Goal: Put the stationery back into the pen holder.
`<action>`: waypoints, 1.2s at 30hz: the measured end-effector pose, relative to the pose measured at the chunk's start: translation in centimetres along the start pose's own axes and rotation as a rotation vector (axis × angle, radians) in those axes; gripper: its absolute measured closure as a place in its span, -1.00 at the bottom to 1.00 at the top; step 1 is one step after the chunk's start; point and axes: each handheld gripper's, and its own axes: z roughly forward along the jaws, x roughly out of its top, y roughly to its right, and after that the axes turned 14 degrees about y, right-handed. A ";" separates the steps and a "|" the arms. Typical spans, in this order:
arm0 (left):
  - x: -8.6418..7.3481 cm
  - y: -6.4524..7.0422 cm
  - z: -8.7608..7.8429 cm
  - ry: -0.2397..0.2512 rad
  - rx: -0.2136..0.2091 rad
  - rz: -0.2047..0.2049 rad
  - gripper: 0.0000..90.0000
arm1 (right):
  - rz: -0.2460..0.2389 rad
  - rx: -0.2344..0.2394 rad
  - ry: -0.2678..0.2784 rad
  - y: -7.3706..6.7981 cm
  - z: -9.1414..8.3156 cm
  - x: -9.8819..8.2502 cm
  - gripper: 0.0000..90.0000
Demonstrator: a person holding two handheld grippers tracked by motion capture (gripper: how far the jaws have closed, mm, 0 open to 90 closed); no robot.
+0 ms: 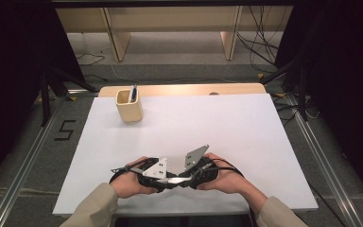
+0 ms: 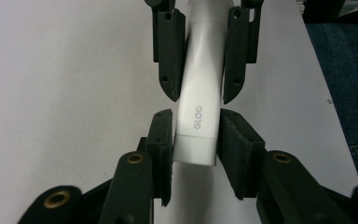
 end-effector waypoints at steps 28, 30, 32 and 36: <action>-0.2 -1.2 -1.8 -0.014 0.164 -0.093 0.57 | 0.142 -0.244 0.206 1.6 -2.7 0.3 -0.48; -0.2 -1.4 -2.1 -0.001 0.204 -0.112 0.57 | 0.153 -0.290 0.231 1.9 -3.1 0.2 -0.52; -0.2 -1.6 -2.4 0.015 0.250 -0.136 0.57 | 0.173 -0.335 0.252 2.1 -3.5 0.1 -0.55; -0.3 -1.9 -3.1 0.040 0.340 -0.180 0.57 | 0.202 -0.422 0.277 2.5 -4.2 -0.4 -0.57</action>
